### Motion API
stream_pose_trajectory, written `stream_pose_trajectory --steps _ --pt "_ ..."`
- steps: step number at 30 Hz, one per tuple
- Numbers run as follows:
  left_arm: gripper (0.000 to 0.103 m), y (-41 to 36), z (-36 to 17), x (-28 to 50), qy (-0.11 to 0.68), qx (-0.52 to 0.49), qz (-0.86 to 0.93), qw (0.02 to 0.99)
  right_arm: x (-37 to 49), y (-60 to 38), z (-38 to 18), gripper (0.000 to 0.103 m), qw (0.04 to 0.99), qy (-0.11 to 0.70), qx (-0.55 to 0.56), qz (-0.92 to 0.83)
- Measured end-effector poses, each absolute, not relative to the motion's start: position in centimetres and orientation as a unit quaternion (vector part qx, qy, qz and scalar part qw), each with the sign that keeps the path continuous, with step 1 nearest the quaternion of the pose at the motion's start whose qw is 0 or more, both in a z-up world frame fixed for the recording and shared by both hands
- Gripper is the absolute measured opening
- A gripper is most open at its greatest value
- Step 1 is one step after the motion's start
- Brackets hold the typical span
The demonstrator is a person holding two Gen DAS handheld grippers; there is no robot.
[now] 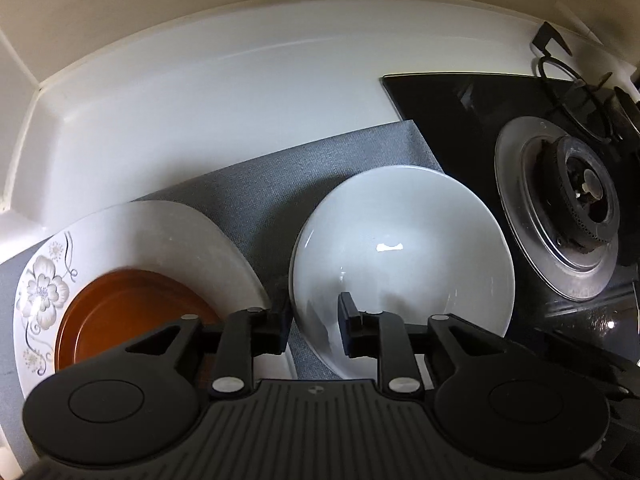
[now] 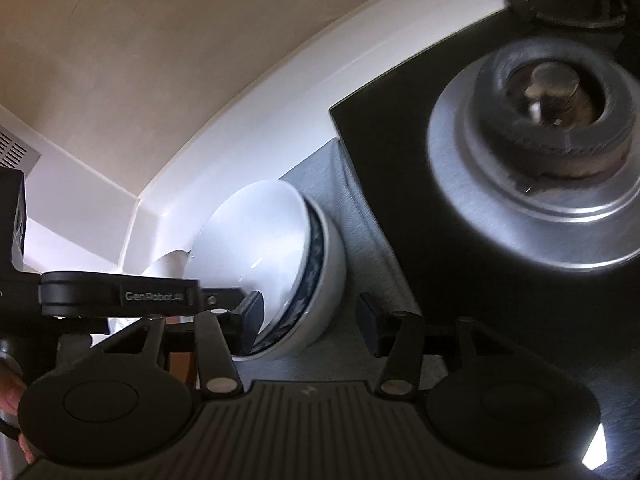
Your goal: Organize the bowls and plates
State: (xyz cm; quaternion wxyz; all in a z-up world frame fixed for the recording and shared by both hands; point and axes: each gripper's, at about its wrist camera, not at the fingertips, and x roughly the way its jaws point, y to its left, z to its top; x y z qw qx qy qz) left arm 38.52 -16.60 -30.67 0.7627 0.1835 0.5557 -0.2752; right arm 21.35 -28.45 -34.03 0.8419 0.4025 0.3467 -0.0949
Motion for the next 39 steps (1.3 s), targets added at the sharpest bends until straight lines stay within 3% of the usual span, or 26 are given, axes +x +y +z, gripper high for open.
stream_pose_trajectory --steps 9,15,22,39 --pt "0.025 -15.9 -30.8 36.0 0.558 0.176 -0.296 0.755 20.5 -29.0 -33.0 0.037 0.843 0.366 0.379 -0.112" --pt "0.035 -16.6 -31.7 36.1 0.57 0.161 -0.277 0.756 20.8 -29.5 -33.7 0.043 0.834 0.372 0.393 -0.107" --pt "0.029 -16.0 -30.8 35.0 0.57 0.161 -0.272 0.759 19.9 -29.1 -33.7 0.035 0.838 0.369 0.386 -0.112" --pt "0.027 -10.4 -23.7 32.3 0.528 0.116 -0.255 0.801 18.1 -24.8 -27.3 0.035 0.864 0.342 0.359 -0.082"
